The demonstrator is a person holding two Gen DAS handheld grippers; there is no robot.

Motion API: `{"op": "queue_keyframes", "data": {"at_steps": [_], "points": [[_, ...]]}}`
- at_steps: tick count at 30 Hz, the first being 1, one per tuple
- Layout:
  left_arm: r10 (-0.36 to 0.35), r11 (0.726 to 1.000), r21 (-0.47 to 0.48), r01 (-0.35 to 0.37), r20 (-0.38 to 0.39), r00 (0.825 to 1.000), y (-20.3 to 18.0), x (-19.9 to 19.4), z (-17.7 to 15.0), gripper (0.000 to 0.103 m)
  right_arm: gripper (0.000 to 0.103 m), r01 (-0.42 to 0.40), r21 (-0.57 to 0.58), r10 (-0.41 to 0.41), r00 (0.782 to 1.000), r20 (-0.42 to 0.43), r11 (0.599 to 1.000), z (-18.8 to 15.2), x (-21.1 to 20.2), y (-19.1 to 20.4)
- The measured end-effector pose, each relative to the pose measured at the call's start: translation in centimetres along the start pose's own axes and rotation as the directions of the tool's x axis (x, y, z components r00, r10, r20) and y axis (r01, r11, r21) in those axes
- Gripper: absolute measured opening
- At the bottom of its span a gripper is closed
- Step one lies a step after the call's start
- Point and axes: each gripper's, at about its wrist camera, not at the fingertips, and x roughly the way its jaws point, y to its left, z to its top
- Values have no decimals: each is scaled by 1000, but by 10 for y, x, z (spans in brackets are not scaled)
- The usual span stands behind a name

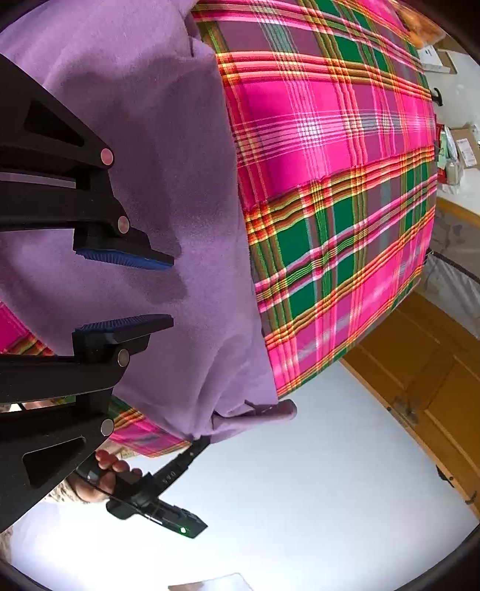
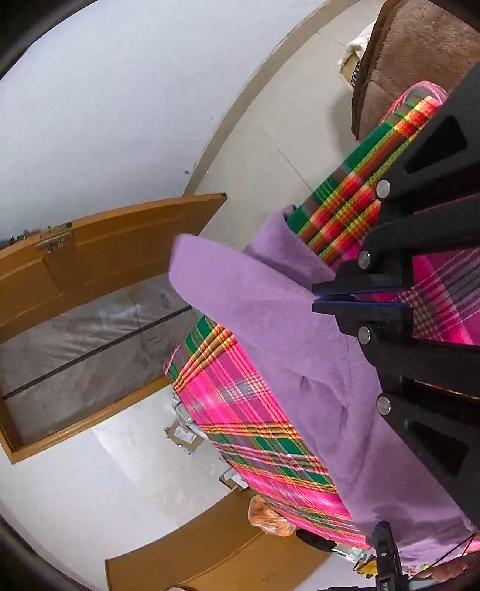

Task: Fold clothes

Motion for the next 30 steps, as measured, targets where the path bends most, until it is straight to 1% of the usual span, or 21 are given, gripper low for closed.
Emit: {"op": "queue_keyframes", "data": {"at_steps": [2, 4, 6, 8, 10, 11, 12, 14, 15, 17, 18, 20, 23, 25, 26, 27, 30], "points": [[-14, 1000, 4, 14, -2, 1000, -1, 2, 0, 26, 3, 29, 4, -29, 999, 15, 1000, 4, -6, -1], [-17, 1000, 10, 17, -2, 1000, -2, 3, 0, 26, 4, 76, 4, -76, 996, 41, 997, 10, -14, -1], [-19, 1000, 16, 19, -11, 1000, -3, 7, 2, 26, 5, 72, -15, -71, 996, 59, 997, 20, -19, 3], [-24, 999, 21, 24, -23, 999, -3, 12, 3, 26, 6, 63, -39, -62, 997, 50, 997, 32, -12, 10], [-29, 999, 20, 30, -34, 999, -2, 16, 3, 26, 16, 67, -53, -65, 997, 39, 996, 43, -2, 15], [-30, 999, 22, 30, -35, 999, -2, 17, 3, 26, 27, 64, -57, -63, 998, 31, 996, 48, 3, 18], [-32, 999, 26, 32, -34, 999, -2, 18, 4, 26, 35, 46, -51, -45, 999, 12, 998, 52, 10, 20], [-35, 999, 31, 36, -36, 999, -1, 20, 5, 26, 36, 22, -66, -23, 1000, -16, 998, 56, 22, 27], [-36, 999, 33, 37, -38, 999, 0, 21, 6, 26, 38, 15, -86, -18, 999, -29, 996, 56, 28, 32], [-38, 999, 33, 39, -43, 998, 1, 23, 7, 26, 42, 22, -147, -33, 997, -71, 989, 57, 42, 41], [-41, 999, 33, 42, -47, 998, 2, 24, 8, 26, 42, 37, -159, -51, 995, -88, 987, 57, 49, 44], [-46, 998, 28, 48, -51, 998, 3, 26, 10, 26, 42, 64, -170, -83, 991, -106, 983, 59, 61, 47], [-54, 998, 22, 55, -54, 997, 4, 27, 12, 26, 42, 108, -155, -128, 984, -127, 982, 63, 74, 45], [-60, 998, 18, 61, -54, 997, 5, 27, 13, 26, 29, 115, -128, -131, 983, -131, 985, 65, 77, 40], [-62, 998, 15, 63, -54, 997, 6, 28, 13, 26, 17, 112, -125, -128, 984, -125, 986, 65, 75, 38], [-63, 998, 13, 64, -54, 997, 6, 28, 14, 26, 12, 110, -123, -125, 985, -120, 986, 66, 73, 36], [-66, 998, 10, 67, -49, 997, 6, 27, 14, 26, 9, 105, -118, -117, 989, -92, 987, 68, 66, 32]]}}
